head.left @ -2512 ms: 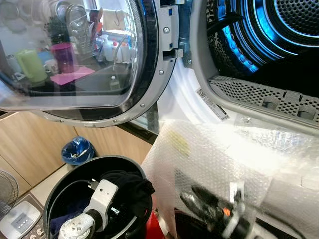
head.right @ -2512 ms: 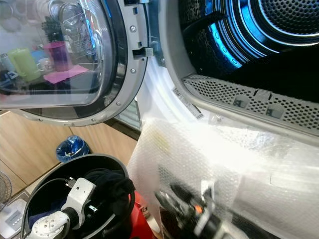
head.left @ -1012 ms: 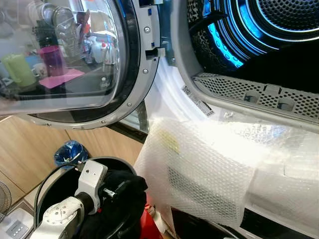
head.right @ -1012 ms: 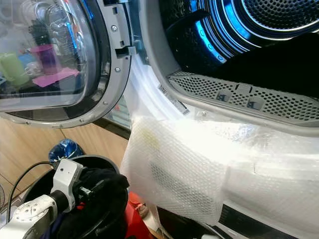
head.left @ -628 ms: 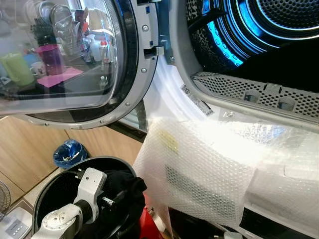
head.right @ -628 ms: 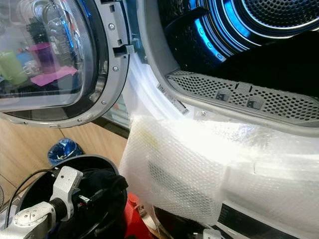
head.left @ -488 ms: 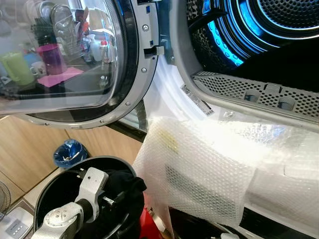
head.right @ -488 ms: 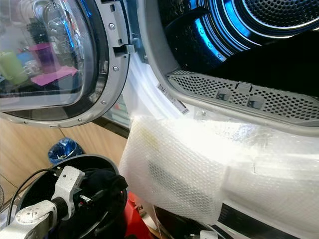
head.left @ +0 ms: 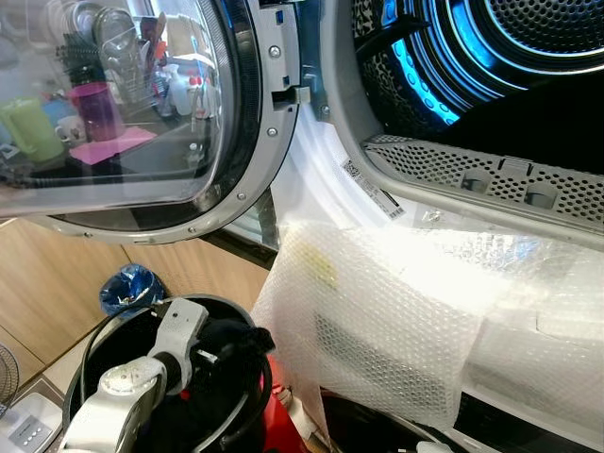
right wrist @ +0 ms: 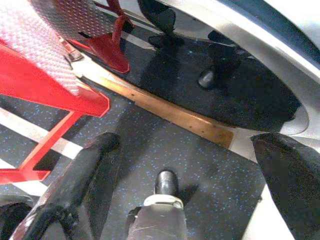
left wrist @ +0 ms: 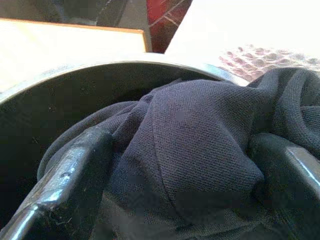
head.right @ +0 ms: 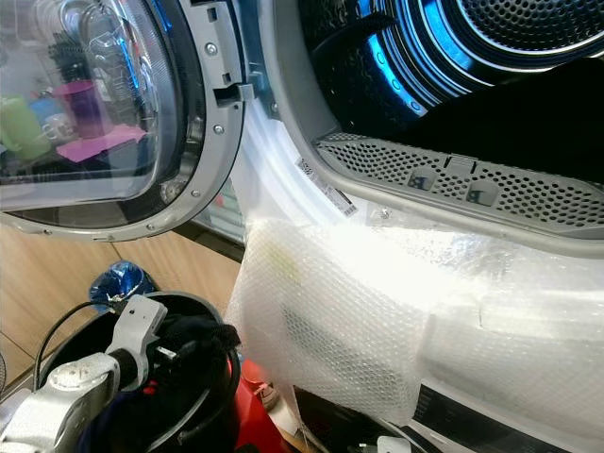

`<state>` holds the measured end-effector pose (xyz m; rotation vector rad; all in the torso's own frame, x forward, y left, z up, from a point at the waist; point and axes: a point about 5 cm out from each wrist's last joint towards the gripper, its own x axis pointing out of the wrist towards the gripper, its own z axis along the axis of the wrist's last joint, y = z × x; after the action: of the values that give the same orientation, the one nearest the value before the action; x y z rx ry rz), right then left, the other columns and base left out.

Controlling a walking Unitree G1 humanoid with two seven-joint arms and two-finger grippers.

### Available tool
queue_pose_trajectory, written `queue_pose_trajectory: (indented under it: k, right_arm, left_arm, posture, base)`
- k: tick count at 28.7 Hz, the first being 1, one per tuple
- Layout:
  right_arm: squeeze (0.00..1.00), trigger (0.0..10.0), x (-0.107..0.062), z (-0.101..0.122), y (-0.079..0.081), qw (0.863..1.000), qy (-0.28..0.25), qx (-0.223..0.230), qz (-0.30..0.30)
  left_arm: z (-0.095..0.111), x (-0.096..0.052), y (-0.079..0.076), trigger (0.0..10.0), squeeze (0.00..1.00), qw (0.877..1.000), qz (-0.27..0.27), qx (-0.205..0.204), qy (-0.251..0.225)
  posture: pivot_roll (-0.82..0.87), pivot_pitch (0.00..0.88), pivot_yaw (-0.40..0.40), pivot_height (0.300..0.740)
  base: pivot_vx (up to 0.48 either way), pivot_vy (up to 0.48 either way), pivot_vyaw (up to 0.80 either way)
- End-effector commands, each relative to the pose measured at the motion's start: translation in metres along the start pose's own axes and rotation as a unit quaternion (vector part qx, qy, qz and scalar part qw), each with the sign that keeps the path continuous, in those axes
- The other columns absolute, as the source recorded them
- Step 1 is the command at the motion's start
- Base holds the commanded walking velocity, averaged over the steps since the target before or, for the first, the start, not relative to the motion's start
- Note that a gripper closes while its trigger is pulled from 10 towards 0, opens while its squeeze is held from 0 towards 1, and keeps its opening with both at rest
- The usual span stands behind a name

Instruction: Clothes washing

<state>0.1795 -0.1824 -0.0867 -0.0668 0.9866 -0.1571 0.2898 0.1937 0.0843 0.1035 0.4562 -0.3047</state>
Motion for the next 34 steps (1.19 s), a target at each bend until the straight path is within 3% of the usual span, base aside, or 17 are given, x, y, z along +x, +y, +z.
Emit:
queue_pose_trajectory:
  k: [1, 5, 10, 13, 20, 26, 30, 34]
  right_arm:
    - [0.0, 10.0, 0.0, -0.001, 0.002, 1.0, 0.004, -0.007, 0.003]
    - [0.0, 10.0, 0.0, -0.001, 0.001, 1.0, 0.004, -0.009, 0.004]
    - [0.0, 10.0, 0.0, -0.001, 0.004, 1.0, 0.005, -0.018, 0.008]
    - [0.0, 10.0, 0.0, 0.001, 0.005, 1.0, 0.004, -0.017, 0.01]
    - [0.0, 10.0, 0.0, 0.001, 0.005, 1.0, 0.008, -0.01, 0.008]
    - [0.0, 10.0, -0.001, -0.006, 0.004, 1.0, 0.019, 0.001, 0.003]
    - [0.0, 10.0, -0.001, -0.008, 0.004, 1.0, 0.021, -0.001, 0.004]
    - [0.0, 10.0, -0.001, -0.007, 0.005, 1.0, 0.021, -0.002, 0.005]
  left_arm:
    - [-0.006, 0.0, 0.012, 10.0, 0.0, 0.999, 0.036, 0.001, 0.024]
    - [-0.018, 0.002, 0.021, 10.0, 0.0, 0.994, 0.086, -0.015, 0.07]
    - [-0.026, 0.006, 0.024, 10.0, 0.0, 0.989, 0.11, -0.021, 0.094]
    - [-0.034, 0.006, 0.031, 10.0, 0.0, 0.982, 0.14, -0.051, 0.116]
    - [-0.036, 0.002, 0.05, 10.0, 0.0, 0.967, 0.209, -0.099, 0.109]
    - [-0.023, -0.008, 0.058, 10.0, 0.0, 0.969, 0.217, -0.083, 0.086]
    - [-0.026, -0.014, 0.06, 10.0, 0.0, 0.973, 0.202, -0.04, 0.101]
    - [-0.039, -0.026, 0.073, 10.0, 0.0, 0.965, 0.23, -0.044, 0.119]
  posture:
    - [0.0, 0.0, 0.088, 0.74]
    - [0.0, 0.0, 0.077, 0.74]
    - [0.0, 0.0, 0.072, 0.74]
    - [0.0, 0.0, 0.073, 0.74]
    - [0.0, 0.0, 0.078, 0.74]
    - [0.02, 0.0, 0.077, 0.74]
    - [0.04, 0.0, 0.071, 0.74]
    - [0.05, 0.0, 0.069, 0.74]
  base:
    - [0.0, 0.0, 0.0]
    - [0.0, 0.0, 0.0]
    - [0.0, 0.0, 0.0]
    - [0.0, 0.0, 0.0]
    - [0.0, 0.0, 0.0]
    - [0.0, 0.0, 0.0]
    - [0.0, 0.0, 0.0]
    - [0.0, 0.0, 0.0]
